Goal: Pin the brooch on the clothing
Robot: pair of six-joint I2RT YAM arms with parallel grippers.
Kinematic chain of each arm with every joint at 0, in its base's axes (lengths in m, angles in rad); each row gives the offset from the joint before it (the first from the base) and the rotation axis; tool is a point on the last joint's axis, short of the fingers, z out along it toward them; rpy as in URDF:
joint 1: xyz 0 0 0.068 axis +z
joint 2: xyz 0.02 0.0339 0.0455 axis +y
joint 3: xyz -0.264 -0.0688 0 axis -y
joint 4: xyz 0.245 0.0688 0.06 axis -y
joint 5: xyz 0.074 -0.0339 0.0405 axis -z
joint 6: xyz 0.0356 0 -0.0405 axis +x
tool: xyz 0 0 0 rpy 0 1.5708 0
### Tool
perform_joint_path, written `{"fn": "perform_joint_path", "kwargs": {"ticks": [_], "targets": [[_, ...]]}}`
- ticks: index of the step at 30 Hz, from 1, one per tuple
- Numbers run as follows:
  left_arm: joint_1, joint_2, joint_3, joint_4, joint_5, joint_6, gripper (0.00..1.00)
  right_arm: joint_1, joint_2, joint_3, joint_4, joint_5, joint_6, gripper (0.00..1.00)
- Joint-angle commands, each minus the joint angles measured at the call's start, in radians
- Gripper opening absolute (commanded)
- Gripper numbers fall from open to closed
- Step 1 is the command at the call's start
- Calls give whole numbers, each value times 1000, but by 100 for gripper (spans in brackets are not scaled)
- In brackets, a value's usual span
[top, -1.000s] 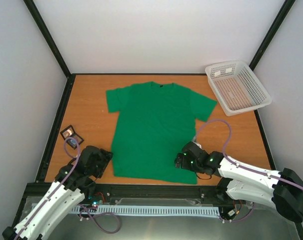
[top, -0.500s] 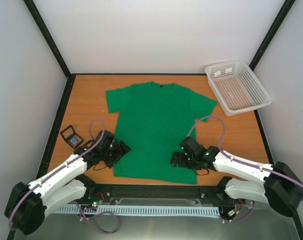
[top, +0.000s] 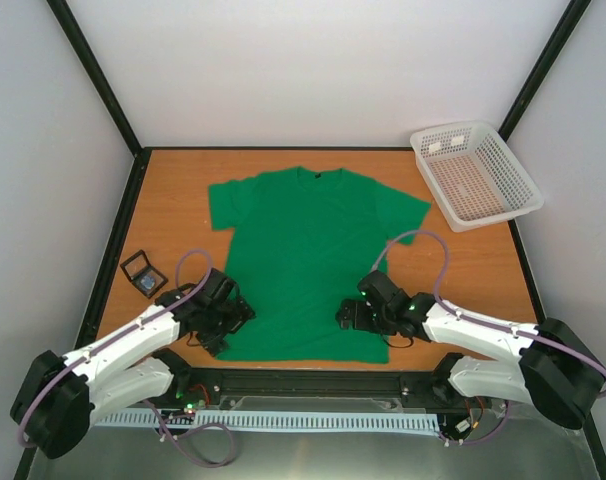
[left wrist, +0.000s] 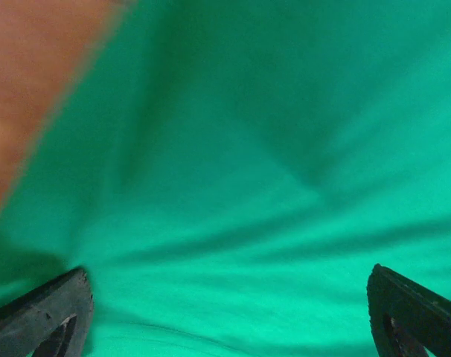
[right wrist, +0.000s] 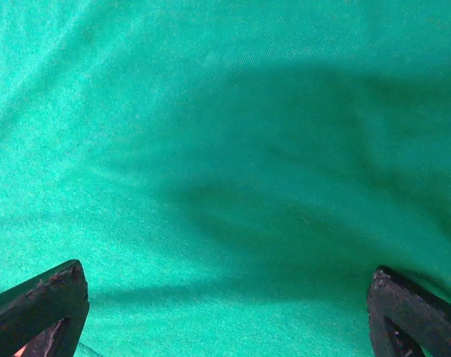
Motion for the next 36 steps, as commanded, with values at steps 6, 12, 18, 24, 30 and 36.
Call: {"fn": "perform_joint_path", "kwargs": {"ticks": [6,12,18,24,30,36], "targets": [[-9,-228,121,-451,-368,-297,100,-28,-69,-41,-233,53,25,100],[-9,-235,218,-234,-335,44,100,-28,-246,-3,-280,-89,-31,100],[-9,-174,173,74,-86,227,100,-28,-258,34,-245,-89,-57,100],[-9,-57,87,293,61,200,100,-28,-235,-29,-198,-55,-14,100],[-9,55,49,160,30,140,100,-28,-248,-119,-287,0,55,100],[-9,-37,27,88,-13,150,100,-28,-397,-92,-399,-28,37,100]]}}
